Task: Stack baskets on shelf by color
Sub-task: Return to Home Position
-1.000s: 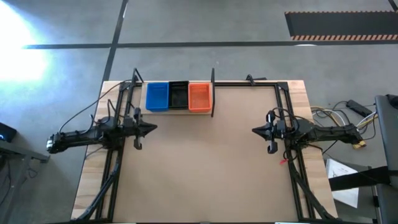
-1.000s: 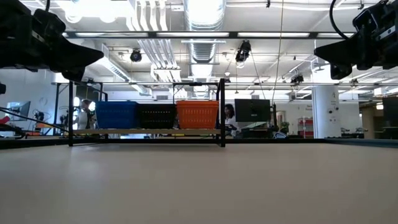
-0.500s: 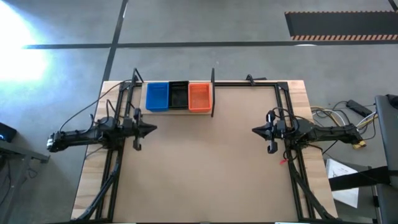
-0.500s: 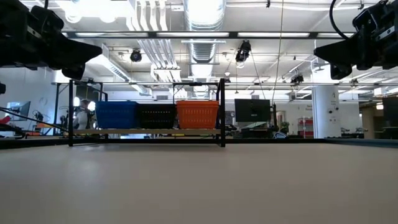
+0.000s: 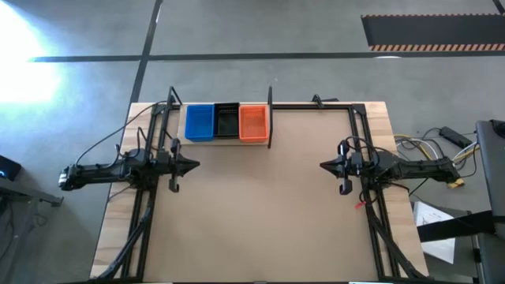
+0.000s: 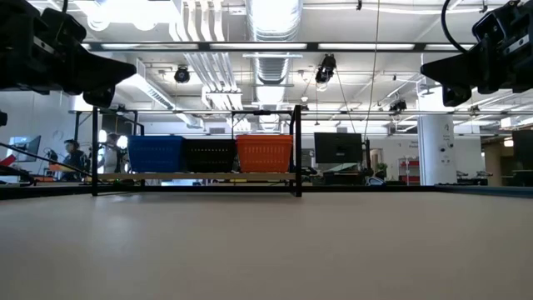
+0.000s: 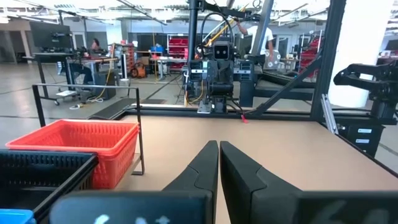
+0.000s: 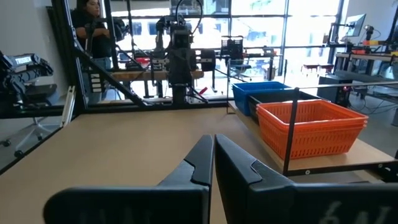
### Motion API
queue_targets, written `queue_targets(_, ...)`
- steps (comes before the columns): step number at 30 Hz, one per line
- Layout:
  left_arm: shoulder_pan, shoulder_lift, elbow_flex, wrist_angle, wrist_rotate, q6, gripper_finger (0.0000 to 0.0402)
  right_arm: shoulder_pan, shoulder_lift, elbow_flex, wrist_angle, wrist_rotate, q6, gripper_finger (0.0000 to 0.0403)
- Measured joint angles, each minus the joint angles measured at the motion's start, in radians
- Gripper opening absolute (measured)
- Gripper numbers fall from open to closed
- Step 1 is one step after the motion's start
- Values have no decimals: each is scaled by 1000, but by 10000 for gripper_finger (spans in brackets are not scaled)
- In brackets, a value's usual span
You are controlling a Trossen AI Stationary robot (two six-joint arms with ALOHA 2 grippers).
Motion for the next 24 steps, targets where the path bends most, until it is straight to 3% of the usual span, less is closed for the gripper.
queue_targets(24, 0, 8, 0, 0, 0, 0, 0, 0, 12, 0, 0, 0, 0, 9)
